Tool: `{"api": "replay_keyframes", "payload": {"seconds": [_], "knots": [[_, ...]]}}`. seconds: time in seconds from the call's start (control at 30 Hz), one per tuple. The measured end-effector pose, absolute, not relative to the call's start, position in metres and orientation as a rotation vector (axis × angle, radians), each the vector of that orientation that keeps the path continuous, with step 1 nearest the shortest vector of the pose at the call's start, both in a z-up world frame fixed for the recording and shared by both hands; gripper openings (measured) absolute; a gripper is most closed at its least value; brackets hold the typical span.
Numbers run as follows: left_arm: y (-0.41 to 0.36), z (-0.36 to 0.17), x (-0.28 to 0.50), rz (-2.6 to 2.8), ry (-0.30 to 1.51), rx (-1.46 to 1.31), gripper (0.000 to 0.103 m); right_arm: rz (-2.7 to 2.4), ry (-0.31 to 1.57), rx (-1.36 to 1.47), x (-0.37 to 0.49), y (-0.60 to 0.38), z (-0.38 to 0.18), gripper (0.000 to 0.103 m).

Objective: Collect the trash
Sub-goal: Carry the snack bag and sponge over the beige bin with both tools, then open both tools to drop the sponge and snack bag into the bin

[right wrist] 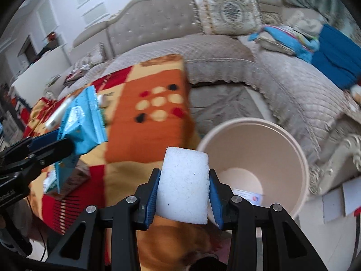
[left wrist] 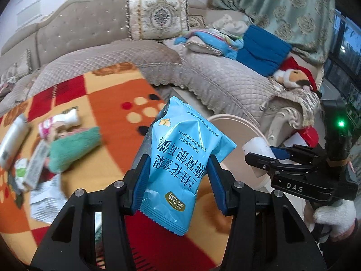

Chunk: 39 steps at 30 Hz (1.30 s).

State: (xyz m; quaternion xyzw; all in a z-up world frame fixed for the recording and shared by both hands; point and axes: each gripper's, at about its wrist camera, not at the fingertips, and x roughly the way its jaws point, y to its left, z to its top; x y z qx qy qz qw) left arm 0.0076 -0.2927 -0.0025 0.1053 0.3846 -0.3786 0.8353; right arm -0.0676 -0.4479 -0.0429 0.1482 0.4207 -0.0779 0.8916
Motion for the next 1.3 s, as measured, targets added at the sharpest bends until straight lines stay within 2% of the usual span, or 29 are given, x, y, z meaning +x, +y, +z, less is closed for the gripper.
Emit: {"api": "replay_keyframes", "payload": {"seconds": [0.47,0.63,0.7,0.8,0.93,1.07,1.17,1.3], "knots": [[-0.380,-0.035,-0.001,-0.858,0.889,0.258,0.049,-0.265,0.933,0.428,-0.090,-0.515,-0.087,0.039],[-0.396,-0.042,0.003,-0.866,0.911,0.245,0.051,-0.295,0.947,0.466,-0.092,-0.532,-0.099,0.043],[-0.402,-0.045,0.005,-0.874,0.916,0.236,0.052,-0.307,0.948,0.480,-0.093,-0.538,-0.103,0.049],[-0.411,-0.049,0.004,-0.898,0.930,0.225,0.053,-0.323,0.948,0.498,-0.094,-0.544,-0.107,0.049],[-0.416,-0.052,0.004,-0.922,0.933,0.218,0.059,-0.334,0.954,0.514,-0.098,-0.548,-0.110,0.051],[-0.416,-0.055,0.006,-0.930,0.955,0.210,0.061,-0.335,0.951,0.527,-0.102,-0.550,-0.110,0.058],[-0.415,-0.056,0.007,-0.933,0.960,0.199,0.066,-0.330,0.946,0.535,-0.103,-0.549,-0.108,0.059],[-0.413,-0.054,0.008,-0.937,0.958,0.185,0.067,-0.323,0.947,0.532,-0.103,-0.548,-0.107,0.059]]}}
